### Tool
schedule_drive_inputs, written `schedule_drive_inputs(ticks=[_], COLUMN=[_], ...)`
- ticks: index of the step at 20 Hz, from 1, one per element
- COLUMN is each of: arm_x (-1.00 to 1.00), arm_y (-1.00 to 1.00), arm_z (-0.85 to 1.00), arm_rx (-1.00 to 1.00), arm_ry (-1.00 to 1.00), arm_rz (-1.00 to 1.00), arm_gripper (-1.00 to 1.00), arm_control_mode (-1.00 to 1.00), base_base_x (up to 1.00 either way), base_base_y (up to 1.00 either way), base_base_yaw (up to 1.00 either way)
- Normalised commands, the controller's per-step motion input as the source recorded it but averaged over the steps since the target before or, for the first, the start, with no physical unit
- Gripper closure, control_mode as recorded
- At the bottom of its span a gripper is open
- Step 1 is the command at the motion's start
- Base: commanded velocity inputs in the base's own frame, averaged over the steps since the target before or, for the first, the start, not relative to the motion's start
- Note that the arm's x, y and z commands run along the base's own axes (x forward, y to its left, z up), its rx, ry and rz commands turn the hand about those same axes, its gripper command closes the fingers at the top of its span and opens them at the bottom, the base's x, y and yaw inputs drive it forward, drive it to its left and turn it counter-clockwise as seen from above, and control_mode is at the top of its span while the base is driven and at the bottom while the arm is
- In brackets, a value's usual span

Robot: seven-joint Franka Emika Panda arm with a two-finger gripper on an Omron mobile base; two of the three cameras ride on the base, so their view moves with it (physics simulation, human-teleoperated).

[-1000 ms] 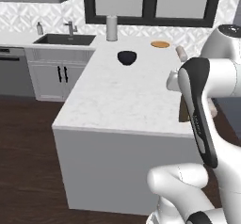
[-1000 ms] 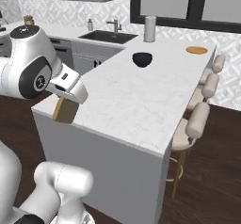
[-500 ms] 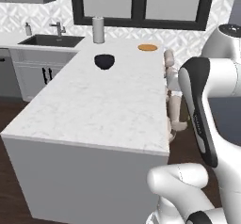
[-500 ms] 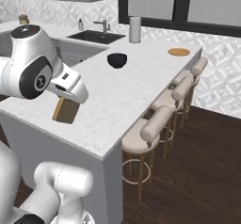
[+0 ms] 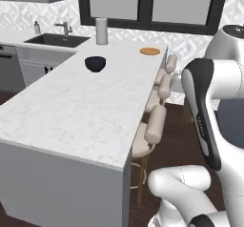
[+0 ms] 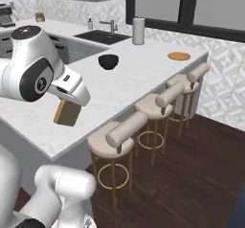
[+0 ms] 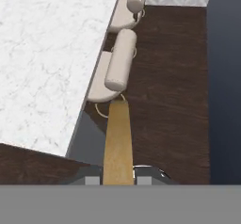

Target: Start the toaster. Once the lever pops up, take the bread to the plate on the dining counter.

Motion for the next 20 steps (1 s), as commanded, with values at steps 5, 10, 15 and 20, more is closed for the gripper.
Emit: schedule_drive_inputs(ticks=[5, 10, 15, 20], arm_x=[0.00, 0.00, 0.00, 0.00], arm_y=[0.00, 0.00, 0.00, 0.00], arm_z=[0.00, 0.00, 0.00, 0.00], arm_rx=[0.00, 0.00, 0.00, 0.00], arm_ry=[0.00, 0.00, 0.00, 0.00], arm_rz=[0.00, 0.00, 0.00, 0.00], arm_gripper=[1.00, 1.00, 1.00, 1.00], arm_control_mode=[1.00, 1.00, 1.00, 1.00], base_base_x=[0.32, 0.53, 0.63, 0.66], base_base_y=[-1.00, -1.00, -1.00, -1.00], base_base_yaw=[0.31, 0.29, 0.27, 0.27])
